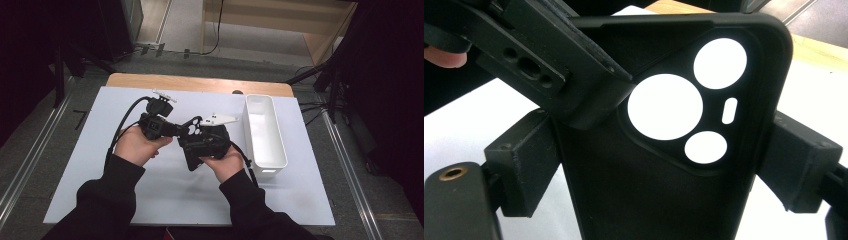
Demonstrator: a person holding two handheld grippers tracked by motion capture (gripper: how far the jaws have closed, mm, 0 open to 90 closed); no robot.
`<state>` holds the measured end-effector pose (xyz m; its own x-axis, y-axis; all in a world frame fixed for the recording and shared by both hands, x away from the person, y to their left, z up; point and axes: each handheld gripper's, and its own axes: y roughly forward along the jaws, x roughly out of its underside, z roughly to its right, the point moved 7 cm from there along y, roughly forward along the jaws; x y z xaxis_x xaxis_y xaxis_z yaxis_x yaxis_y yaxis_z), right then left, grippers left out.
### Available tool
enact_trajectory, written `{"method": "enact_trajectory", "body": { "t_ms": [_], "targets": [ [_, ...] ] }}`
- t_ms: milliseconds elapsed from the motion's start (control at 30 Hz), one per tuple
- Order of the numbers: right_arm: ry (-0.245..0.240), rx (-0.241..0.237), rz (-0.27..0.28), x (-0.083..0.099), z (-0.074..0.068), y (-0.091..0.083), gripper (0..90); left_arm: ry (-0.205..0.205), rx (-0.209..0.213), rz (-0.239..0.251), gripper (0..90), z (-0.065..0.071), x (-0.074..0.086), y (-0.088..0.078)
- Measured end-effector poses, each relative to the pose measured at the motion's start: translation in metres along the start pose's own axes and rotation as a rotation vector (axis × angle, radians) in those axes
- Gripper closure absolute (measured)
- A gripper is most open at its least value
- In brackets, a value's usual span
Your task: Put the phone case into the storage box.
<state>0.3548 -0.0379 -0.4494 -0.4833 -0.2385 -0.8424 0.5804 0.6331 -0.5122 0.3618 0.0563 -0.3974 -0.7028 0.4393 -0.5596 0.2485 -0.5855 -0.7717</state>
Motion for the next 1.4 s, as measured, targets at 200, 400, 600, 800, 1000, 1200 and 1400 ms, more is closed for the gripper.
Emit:
{"method": "enact_trajectory", "body": {
  "t_ms": [200,400,600,800,1000,1200,1400],
  "targets": [
    [-0.003,-0.006,-0.007,-0.001,-0.001,-0.002,11.6,-0.004,0.013,0.006,77.7,0.001,0.000,-0.001],
    [-0.009,-0.022,-0.002,-0.002,-0.002,-0.003,11.9,0.005,0.025,0.012,73.1,0.002,-0.001,-0.004],
    [-0.012,-0.028,-0.013,-0.001,-0.002,-0.003,11.9,0.022,0.028,0.037,59.0,0.003,-0.004,-0.012],
    [-0.005,-0.032,-0.024,0.000,-0.001,-0.003,11.9,0.020,0.040,0.063,49.9,0.004,-0.006,-0.022],
    [0.003,-0.032,-0.037,0.002,0.003,-0.003,11.9,0.059,0.069,0.084,41.5,0.006,-0.006,-0.029],
    [0.018,-0.026,-0.045,0.003,0.012,-0.005,11.9,0.112,0.069,0.104,35.0,0.004,-0.004,-0.033],
    [0.027,-0.028,-0.041,0.002,0.016,-0.009,11.9,0.149,0.133,0.085,34.9,-0.002,0.001,-0.031]
  ]
}}
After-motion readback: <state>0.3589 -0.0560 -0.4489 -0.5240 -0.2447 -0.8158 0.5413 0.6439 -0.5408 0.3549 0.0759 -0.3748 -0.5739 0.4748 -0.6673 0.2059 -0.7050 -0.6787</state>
